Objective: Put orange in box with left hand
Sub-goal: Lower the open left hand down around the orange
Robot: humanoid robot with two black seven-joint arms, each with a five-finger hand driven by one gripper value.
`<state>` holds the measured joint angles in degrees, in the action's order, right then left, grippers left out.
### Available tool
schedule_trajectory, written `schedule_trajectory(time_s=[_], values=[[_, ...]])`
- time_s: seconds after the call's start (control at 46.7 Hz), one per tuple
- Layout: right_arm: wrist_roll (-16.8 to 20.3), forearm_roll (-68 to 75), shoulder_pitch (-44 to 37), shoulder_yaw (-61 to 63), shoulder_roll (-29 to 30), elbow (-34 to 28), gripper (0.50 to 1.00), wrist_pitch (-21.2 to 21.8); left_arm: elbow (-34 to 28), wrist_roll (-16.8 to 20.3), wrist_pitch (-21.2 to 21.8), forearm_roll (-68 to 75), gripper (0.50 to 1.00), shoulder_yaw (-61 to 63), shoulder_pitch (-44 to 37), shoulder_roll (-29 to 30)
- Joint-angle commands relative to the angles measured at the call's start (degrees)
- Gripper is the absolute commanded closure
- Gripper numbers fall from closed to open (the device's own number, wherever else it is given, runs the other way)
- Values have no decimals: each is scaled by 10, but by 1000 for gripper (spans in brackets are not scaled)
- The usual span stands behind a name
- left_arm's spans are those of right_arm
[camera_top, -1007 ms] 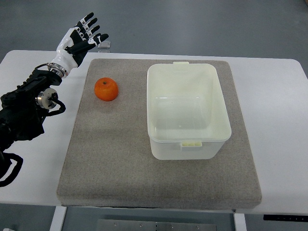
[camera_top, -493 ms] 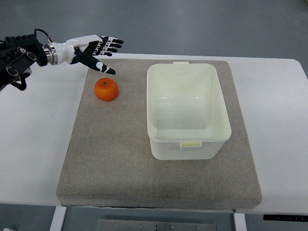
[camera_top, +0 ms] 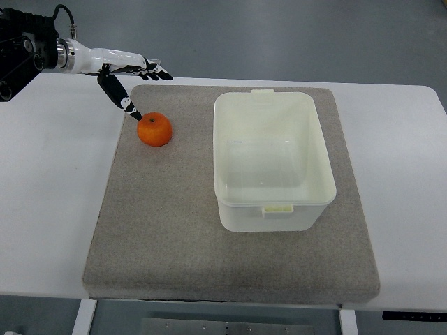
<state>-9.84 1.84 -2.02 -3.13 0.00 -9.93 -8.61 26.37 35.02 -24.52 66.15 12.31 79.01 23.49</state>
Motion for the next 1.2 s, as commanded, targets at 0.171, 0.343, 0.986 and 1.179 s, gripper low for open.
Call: schedule_trajectory(time_s=[0.171,0.343,0.986,1.179], values=[[0,0,0,1,0,0,574,0,105,0,93,69,527,1,-2,21],[0,-1,0,1,0,0,574,0,141,0,91,122,525,11,4,44],[0,0,0,0,0,0,574,0,132,0,134,169,516,14,-17,49],[0,0,0,1,0,0,574,0,132,0,137,168,510,14,-29,48]])
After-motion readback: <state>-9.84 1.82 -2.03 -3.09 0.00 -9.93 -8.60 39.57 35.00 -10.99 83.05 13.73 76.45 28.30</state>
